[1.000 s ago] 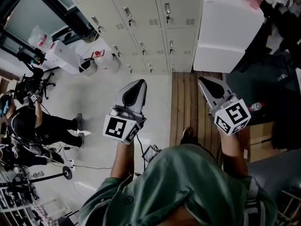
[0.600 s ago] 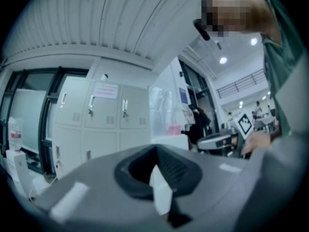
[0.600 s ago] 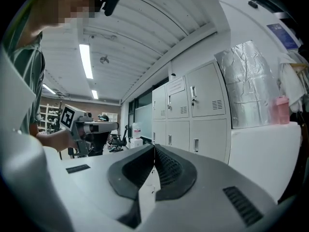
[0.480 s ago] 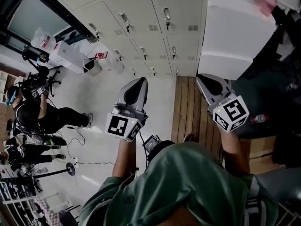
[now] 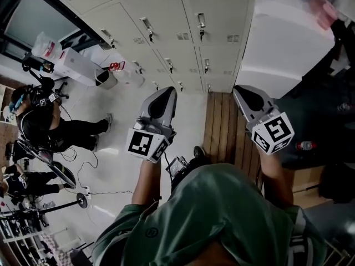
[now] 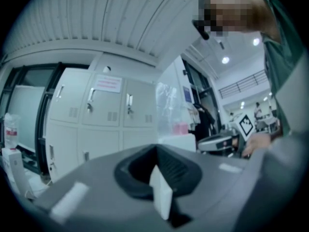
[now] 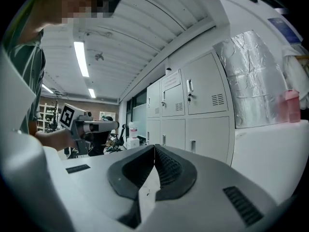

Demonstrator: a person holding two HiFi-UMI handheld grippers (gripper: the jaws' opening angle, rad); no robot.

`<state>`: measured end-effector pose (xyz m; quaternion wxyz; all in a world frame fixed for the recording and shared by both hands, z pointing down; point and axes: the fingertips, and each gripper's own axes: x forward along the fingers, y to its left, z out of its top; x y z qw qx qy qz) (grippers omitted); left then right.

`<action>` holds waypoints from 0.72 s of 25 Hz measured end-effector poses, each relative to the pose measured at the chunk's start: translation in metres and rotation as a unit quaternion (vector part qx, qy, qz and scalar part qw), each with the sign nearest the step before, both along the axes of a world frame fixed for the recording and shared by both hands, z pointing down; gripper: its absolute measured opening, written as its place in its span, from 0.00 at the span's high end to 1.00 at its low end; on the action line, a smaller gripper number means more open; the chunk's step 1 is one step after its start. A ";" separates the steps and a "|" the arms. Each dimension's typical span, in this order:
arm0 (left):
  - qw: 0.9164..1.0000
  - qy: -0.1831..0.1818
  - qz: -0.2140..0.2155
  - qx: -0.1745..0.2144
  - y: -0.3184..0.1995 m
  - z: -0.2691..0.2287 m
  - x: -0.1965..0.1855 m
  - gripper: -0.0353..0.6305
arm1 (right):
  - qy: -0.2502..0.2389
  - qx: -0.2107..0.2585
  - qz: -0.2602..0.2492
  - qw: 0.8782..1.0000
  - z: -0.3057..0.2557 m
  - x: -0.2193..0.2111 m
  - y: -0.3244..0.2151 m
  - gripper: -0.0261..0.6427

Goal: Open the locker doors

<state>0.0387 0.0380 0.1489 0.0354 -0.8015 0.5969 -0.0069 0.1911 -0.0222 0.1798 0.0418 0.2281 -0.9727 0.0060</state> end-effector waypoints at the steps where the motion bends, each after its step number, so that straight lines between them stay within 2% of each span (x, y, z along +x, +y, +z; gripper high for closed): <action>1: 1.000 0.001 0.005 0.003 -0.007 0.000 -0.005 0.95 | 0.000 0.001 0.005 1.000 0.000 -0.004 -0.005 0.95; 9: 0.999 0.009 0.039 0.020 -0.061 0.004 -0.053 0.95 | -0.001 0.010 0.038 0.999 0.005 -0.049 -0.048 0.95; 18: 0.998 0.034 0.043 -0.001 -0.123 0.038 -0.082 0.95 | 0.002 -0.006 0.037 0.999 0.032 -0.085 -0.108 0.95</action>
